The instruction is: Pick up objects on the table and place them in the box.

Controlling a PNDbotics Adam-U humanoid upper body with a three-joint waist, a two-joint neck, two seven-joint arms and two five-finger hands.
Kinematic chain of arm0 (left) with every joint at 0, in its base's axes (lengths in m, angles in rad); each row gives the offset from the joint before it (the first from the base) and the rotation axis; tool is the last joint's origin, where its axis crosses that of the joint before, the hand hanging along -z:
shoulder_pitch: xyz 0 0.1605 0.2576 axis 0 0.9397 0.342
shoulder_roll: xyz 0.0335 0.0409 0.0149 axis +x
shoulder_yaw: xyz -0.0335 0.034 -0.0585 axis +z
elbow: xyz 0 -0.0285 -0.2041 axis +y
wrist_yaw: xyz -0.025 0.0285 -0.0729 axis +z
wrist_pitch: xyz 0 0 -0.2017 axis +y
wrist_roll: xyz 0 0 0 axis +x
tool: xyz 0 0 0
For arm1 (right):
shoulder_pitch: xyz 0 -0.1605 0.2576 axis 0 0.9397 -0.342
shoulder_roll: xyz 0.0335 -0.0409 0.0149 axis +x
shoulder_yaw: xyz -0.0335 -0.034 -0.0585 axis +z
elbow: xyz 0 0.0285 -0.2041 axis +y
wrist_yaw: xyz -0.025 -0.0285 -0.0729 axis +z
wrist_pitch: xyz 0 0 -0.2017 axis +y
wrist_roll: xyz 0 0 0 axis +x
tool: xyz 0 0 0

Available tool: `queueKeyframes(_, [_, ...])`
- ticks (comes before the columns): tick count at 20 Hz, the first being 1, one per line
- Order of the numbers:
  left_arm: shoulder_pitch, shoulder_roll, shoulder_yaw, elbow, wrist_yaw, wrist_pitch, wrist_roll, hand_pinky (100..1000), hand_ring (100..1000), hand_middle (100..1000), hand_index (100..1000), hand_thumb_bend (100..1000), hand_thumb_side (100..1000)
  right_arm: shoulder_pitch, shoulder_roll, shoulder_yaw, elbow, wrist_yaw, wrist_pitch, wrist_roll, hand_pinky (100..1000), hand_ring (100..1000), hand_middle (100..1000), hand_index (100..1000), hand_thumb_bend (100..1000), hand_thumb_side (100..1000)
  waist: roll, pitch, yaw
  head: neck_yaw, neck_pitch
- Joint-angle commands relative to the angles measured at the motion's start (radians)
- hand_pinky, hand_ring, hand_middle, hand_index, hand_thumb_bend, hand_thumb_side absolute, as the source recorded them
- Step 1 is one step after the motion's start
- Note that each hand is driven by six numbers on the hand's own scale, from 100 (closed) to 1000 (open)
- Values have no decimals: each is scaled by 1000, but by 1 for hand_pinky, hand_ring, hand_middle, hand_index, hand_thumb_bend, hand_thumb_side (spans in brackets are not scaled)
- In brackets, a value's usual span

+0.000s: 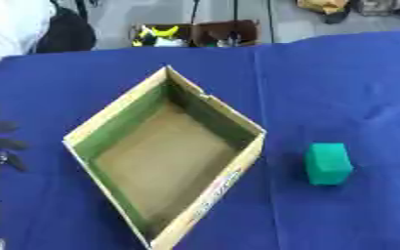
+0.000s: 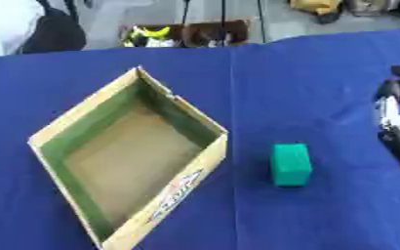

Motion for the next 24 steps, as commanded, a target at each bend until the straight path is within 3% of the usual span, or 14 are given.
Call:
queueKeyframes(1, [-3,17,9,-20,-4,1,2,300,511,614,859,184,935,-6,-22,-1,-21,0,0,0,798,690,608,808,100,588,-4,-23,-1,6,-2])
queueKeyframes(8, [-3,17,10,-20,-5,1,2,300,511,613,859,185,935,-6,-29,0,-21,2,-2,-2,797,693,611,810,100,600,-5,-24,-3,10,0])
queueKeyframes(10, [-3,18,11,-20,-5,1,3,300,511,613,858,185,934,-6,-51,5,-21,6,-7,0,794,701,622,816,100,637,-5,-25,-3,10,-2])
queueKeyframes(11, [-3,20,11,-20,-5,1,3,300,511,613,859,185,935,-7,-68,11,-21,14,-13,6,792,712,638,824,100,696,-7,-26,-3,11,-4])
queueKeyframes(12, [-2,22,11,-20,-6,1,3,300,511,613,859,186,937,-10,-89,18,-21,25,-20,14,791,722,652,832,191,805,-9,-28,-4,12,-5])
queueKeyframes(14, [-1,27,11,-20,-7,2,3,300,511,613,858,184,934,-22,-133,39,-21,51,-42,38,787,734,671,838,206,808,-15,-31,-5,12,-6])
queueKeyframes(18, [4,38,11,-20,-10,4,3,300,511,613,858,185,935,-47,-226,94,-21,107,-78,93,792,776,752,865,360,976,-28,-37,-5,17,-6])
queueKeyframes(24, [7,47,10,-20,-13,5,1,300,511,612,858,183,935,-70,-359,183,-21,189,-86,175,792,795,791,867,428,1000,-39,-41,-5,16,-11])
